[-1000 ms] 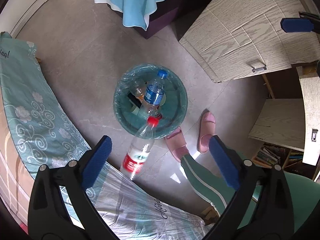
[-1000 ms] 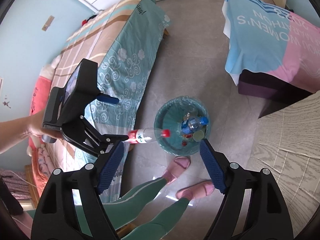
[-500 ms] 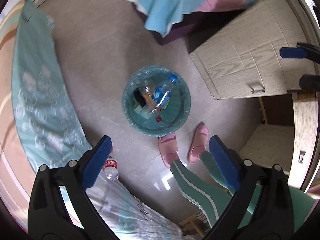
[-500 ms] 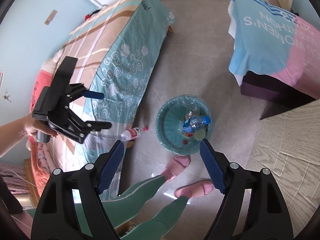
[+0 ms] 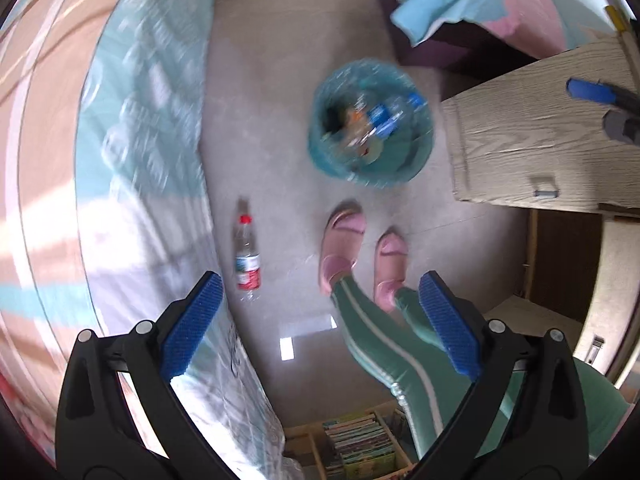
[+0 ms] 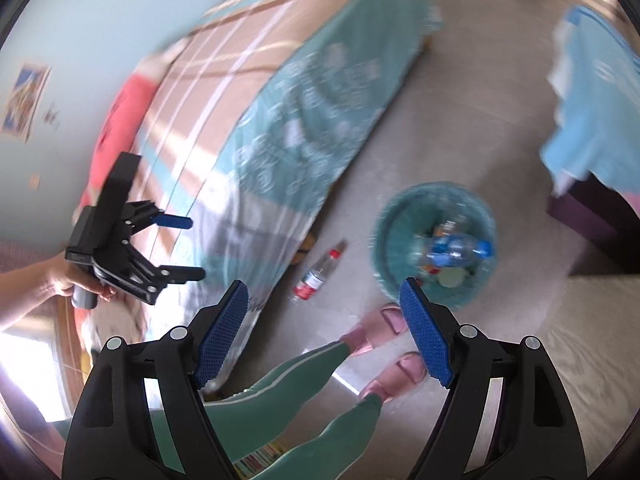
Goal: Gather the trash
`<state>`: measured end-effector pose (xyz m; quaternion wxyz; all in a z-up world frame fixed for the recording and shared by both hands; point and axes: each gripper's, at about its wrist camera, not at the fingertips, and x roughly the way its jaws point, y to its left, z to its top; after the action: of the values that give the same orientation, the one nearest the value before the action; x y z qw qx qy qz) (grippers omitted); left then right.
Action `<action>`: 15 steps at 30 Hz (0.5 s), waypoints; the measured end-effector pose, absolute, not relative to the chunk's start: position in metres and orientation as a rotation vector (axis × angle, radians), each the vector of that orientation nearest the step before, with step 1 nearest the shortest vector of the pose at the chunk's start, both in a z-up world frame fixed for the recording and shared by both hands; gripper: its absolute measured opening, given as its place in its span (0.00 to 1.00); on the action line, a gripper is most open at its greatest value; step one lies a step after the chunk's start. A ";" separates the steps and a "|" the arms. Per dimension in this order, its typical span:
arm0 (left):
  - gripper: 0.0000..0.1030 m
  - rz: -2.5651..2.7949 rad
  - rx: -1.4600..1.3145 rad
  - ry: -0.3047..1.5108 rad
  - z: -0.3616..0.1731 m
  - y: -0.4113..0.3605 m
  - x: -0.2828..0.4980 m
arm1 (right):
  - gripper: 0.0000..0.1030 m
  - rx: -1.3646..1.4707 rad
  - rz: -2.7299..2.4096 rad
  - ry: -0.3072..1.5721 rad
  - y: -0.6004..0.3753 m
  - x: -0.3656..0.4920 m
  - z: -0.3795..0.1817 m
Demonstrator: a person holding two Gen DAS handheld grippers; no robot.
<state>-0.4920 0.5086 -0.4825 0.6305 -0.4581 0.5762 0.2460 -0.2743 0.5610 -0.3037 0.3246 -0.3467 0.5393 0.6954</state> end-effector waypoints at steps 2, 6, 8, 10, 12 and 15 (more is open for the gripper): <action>0.93 0.584 -1.087 1.342 -0.502 0.485 -0.504 | 0.77 -0.949 1.853 1.420 0.557 -0.294 -0.315; 0.93 0.583 -1.115 1.421 -0.557 0.448 -0.516 | 0.77 -0.984 1.881 1.475 0.544 -0.338 -0.354; 0.93 0.581 -1.162 1.427 -0.589 0.436 -0.522 | 0.77 -0.999 1.886 1.496 0.535 -0.358 -0.378; 0.93 0.581 -1.211 1.429 -0.631 0.426 -0.527 | 0.77 -1.009 1.875 1.531 0.526 -0.376 -0.406; 0.93 0.596 -1.204 1.451 -0.671 0.418 -0.528 | 0.77 -1.023 1.858 1.532 0.515 -0.394 -0.438; 0.93 0.630 -1.224 1.469 -0.732 0.411 -0.528 | 0.77 -1.075 1.847 1.499 0.499 -0.417 -0.498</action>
<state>-0.5284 0.4115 -0.7322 0.5349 -0.5138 0.6164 0.2644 -0.4166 0.4985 -0.4975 0.2626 -0.3975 0.5541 0.6827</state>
